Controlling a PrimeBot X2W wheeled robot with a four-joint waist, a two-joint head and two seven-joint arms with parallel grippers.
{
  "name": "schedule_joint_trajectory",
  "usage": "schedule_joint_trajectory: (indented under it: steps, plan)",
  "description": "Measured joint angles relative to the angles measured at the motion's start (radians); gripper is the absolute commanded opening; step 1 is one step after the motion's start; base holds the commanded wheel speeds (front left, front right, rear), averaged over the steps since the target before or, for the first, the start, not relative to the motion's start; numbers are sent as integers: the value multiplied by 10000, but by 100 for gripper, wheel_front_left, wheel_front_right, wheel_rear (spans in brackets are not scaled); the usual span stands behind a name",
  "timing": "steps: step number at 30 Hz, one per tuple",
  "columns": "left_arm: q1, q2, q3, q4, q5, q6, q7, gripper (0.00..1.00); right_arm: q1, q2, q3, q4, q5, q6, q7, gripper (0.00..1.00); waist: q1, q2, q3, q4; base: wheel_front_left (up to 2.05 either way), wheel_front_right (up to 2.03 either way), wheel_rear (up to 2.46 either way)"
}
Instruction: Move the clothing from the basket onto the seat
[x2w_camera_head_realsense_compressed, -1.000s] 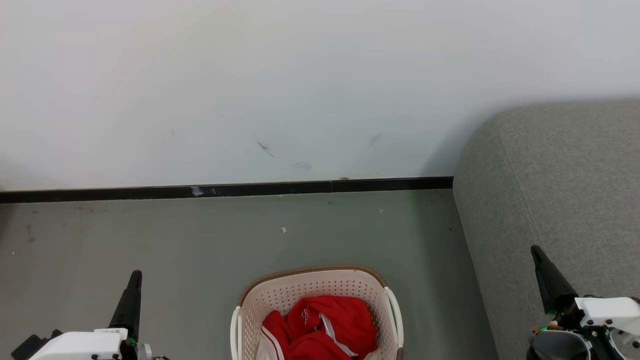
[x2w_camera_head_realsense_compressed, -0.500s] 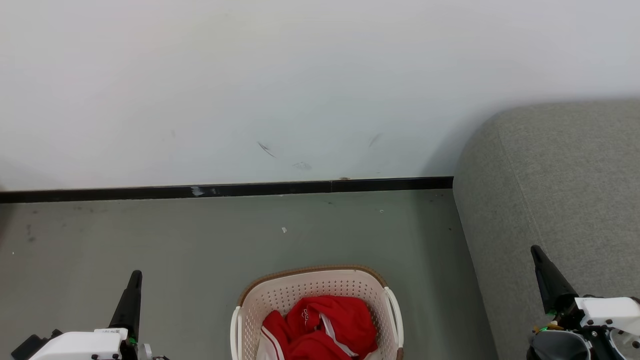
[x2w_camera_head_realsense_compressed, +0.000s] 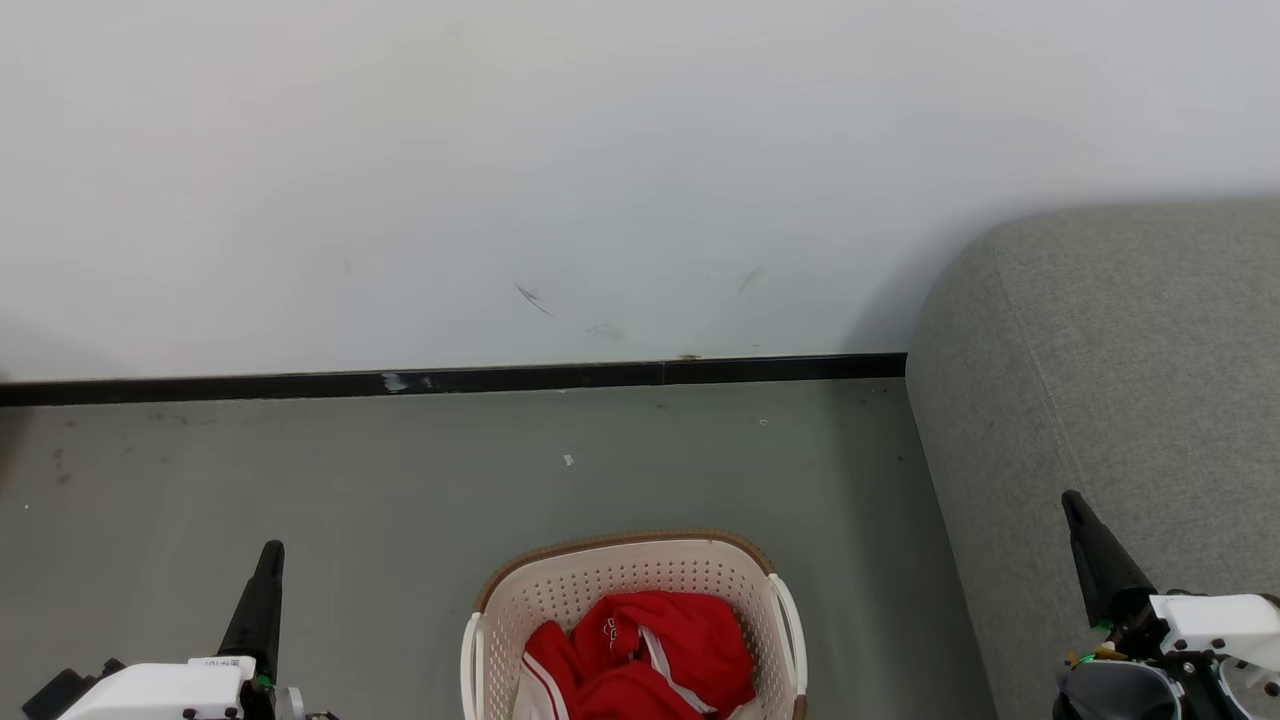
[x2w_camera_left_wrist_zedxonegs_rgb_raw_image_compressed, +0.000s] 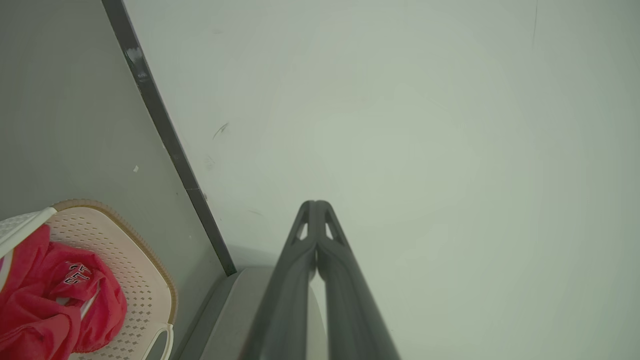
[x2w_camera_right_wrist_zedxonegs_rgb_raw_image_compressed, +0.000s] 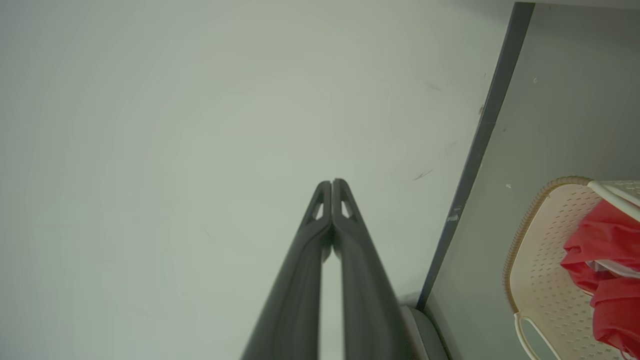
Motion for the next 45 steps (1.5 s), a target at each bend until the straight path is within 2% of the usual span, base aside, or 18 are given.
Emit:
schedule_joint_trajectory:
  steps: [3,4,10,28,38,45]
  plan:
    - [0,0,0,0,0,0,0,0,0,0,0,0,0,0,0,0,0,0,0,0,0,0,0]
    - [13,-8,-2,21,0,6,-2,100,15,13,4,23,-2,-2,2,100,0,0,0,0,0,0,0]
    - [412,-245,-61,449,0,19,-13,100,510,382,111,341,-2,-12,2,100,0,1,1,0,0,0,0]
    - [406,-224,-151,186,8,13,-416,100,424,497,38,-244,-251,-12,-222,100,7,1,-8,3,0,0,0]
    - [308,-173,-286,-77,395,0,-811,100,411,543,33,-755,-815,-12,-435,100,67,1,-43,-7,0,0,0]
    - [290,-2,-437,-219,878,-75,-1093,100,409,477,35,-1014,-1461,-12,-562,100,83,0,-80,-7,0,0,0]
